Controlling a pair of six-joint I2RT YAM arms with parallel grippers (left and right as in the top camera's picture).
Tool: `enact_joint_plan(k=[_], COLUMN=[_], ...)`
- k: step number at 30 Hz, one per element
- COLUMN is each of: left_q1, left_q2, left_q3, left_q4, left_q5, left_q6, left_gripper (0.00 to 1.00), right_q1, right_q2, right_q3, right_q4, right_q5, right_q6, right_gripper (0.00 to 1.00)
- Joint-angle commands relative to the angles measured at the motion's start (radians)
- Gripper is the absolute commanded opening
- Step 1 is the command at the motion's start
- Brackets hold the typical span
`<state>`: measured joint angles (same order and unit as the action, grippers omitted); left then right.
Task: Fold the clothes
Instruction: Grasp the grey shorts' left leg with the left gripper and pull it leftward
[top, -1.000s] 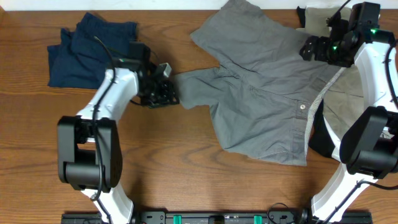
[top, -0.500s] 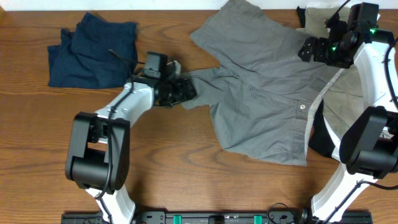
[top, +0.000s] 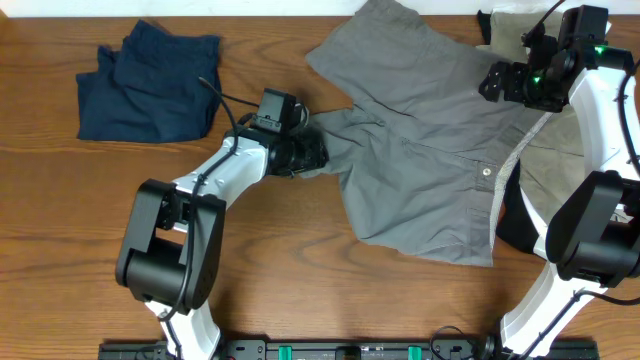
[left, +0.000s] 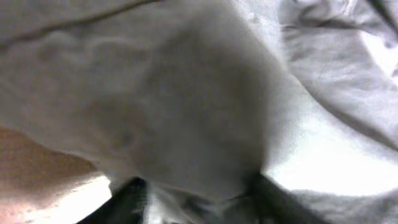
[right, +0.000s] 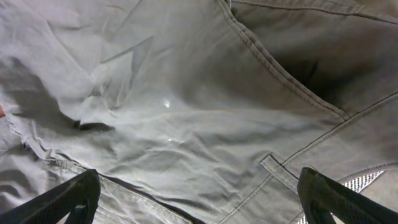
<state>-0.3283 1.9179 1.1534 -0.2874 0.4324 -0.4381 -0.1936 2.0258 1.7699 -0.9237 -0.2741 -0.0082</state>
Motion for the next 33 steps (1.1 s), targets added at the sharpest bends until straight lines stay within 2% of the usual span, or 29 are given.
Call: enact_joint_plan(k=[1,4,5,9,14,21,26,27,28,31,33], left_q1=[-0.003,-0.003,-0.003,0.008,0.089,0.219,0.233,0.231,0.229,0.229,0.229], left_q2=[0.034,0.035,0.035,0.028,-0.045,-0.221,-0.353,-0.371,-0.387,-0.403,-0.401], left_q3=[-0.005,-0.005,-0.005,0.003,0.039,0.09,0.09,0.09,0.09,0.09,0.089], left_q4=[-0.002,0.001,0.002,-0.009,-0.128,-0.333,-0.416,-0.426,-0.436,-0.455,-0.472], left_q5=[-0.034,-0.034,-0.034,-0.033,-0.039,-0.143,-0.301,-0.314,-0.319,-0.318,-0.318], left_q6=[0.005,0.005,0.005,0.006,0.059,0.17,0.187,0.196,0.207,0.209,0.209], left_gripper=[0.32,0.09,0.06,0.06,0.06,0.06,0.06,0.08,0.17,0.6,0.7], right_q1=[0.011,0.011,0.011,0.011,0.011,0.012,0.026,0.031,0.037,0.058,0.071], right_q2=[-0.036,-0.036,-0.036,-0.036,-0.036,-0.036,-0.036,-0.036,-0.036,-0.036,-0.036], right_q3=[0.011,0.011,0.011,0.011,0.011,0.011,0.011,0.011,0.011,0.011,0.011], right_q4=[-0.005,-0.005,-0.005,-0.008,-0.02,-0.045,-0.064,-0.065,-0.066,-0.068,-0.068], right_q5=[-0.011,-0.012,-0.012,-0.011,-0.011,-0.011,-0.011,-0.011,-0.011,-0.011,-0.011], right_q6=[-0.008,-0.008,-0.008,-0.008,-0.009,-0.009,-0.01,-0.013,-0.016,-0.016,-0.017], right_gripper=[0.99,0.99,0.99,0.99,0.99,0.99,0.99,0.99,0.99,0.99,0.99])
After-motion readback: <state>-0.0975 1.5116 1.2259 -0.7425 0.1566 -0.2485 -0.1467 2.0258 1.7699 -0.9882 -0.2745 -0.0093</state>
